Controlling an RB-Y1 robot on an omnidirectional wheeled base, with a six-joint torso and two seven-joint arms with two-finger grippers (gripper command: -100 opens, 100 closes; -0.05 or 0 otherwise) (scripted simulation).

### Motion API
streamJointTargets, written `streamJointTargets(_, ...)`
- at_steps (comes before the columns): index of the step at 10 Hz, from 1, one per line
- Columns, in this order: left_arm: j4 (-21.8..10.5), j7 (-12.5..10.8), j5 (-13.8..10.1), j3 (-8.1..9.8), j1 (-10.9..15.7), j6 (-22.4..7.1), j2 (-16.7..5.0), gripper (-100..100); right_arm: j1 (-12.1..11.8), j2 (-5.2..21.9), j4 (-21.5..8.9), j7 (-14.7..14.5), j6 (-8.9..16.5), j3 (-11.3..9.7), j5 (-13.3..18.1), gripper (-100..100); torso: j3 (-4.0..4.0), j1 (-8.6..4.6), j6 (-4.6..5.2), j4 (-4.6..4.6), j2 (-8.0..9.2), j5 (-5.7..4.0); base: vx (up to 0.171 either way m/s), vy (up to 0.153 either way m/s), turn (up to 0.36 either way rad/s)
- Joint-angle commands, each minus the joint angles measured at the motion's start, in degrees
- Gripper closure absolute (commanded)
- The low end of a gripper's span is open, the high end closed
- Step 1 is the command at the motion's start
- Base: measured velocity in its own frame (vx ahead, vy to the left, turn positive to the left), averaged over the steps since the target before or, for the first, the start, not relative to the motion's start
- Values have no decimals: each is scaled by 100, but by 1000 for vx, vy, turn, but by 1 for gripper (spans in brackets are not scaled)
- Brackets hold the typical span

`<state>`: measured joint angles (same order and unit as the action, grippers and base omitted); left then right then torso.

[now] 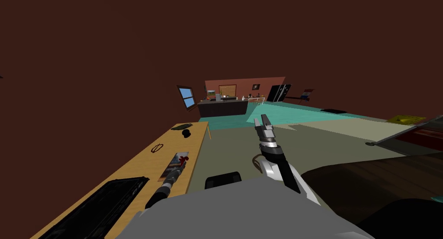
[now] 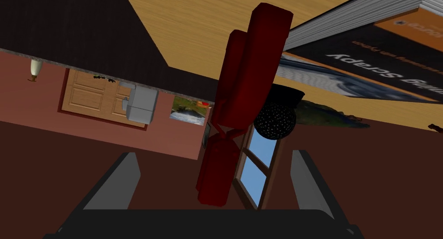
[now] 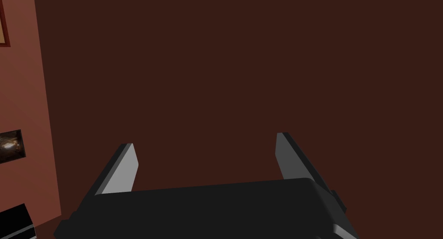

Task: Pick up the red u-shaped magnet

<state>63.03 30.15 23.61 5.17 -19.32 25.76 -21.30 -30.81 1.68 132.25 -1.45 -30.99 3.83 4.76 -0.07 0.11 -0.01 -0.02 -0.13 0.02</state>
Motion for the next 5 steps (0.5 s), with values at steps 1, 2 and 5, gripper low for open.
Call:
streamJointTargets(1, -217, 34, 33, -45, 98, 80, -41, -100, 0, 0, 0, 0, 0, 0, 0, 0, 0, 0, 0, 0, 0, 0, 37, 30, -13)
streamJointTargets(2, -341, 50, 50, -69, 157, 130, -72, -100, 0, 0, 0, 0, 0, 0, 0, 0, -1, 0, 0, 0, -2, 0, 40, 31, -15)
streamJointTargets(5, -693, 100, 103, -144, 330, 282, -153, -100, 0, 0, 0, 0, 0, 0, 0, 0, -1, -4, 0, 0, -1, -1, 37, 20, -15)
